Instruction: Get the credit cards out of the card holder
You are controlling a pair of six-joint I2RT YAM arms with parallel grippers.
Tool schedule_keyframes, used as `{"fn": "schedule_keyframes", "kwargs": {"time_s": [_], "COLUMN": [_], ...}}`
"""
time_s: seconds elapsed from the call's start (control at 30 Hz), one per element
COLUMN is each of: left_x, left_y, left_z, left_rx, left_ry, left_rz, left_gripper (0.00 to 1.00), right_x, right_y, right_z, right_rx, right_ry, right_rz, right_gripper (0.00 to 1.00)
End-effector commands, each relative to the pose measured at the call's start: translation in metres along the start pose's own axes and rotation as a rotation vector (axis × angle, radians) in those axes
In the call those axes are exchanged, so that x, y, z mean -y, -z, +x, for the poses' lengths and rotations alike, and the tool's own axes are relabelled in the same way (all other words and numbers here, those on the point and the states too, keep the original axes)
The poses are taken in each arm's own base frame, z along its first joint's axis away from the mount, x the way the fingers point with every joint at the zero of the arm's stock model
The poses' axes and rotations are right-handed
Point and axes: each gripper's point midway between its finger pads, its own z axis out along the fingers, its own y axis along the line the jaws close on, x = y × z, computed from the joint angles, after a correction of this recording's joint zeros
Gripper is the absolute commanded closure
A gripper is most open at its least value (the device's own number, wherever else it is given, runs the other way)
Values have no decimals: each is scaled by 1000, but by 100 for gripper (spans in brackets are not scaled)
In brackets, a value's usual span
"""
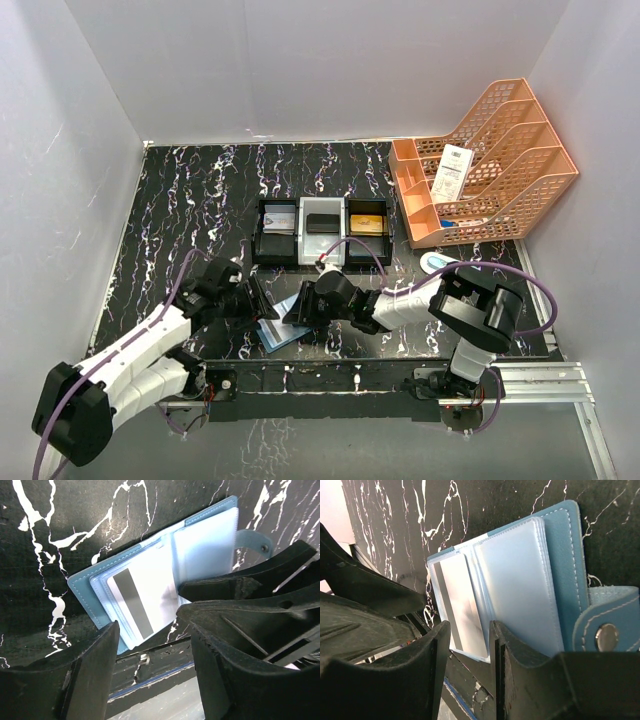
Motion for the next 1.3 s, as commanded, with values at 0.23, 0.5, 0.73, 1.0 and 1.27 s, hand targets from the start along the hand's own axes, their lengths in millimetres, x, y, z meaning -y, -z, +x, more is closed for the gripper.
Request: {"fn": "schedule_keyframes", "kwargs": {"time_s": [0.23,0.5,0.73,1.0,1.27], "left_x": [-12,-26,-34,-37,-36], "left_y": [-18,-23,-20,-18,-17], "left_z": [11,13,13,13,13], "left_rx": [-4,0,9,7,1], "left_ry": [17,-6,-21,-40,-58], "left_rz": [-49,-106,-138,-162,-154], "left_gripper": [56,68,72,74,76], "right_x": [24,21,14,3,-17], "right_y": [3,5,6,11,13], "right_z": [15,19,18,15,15], "right_rx": [-43,-59,-59,-52,-67], "right_ry": [-18,-17,-16,-19,25], "right_rz": [56,27,9,-29,-108], "right_gripper": [67,74,78,85,87]}}
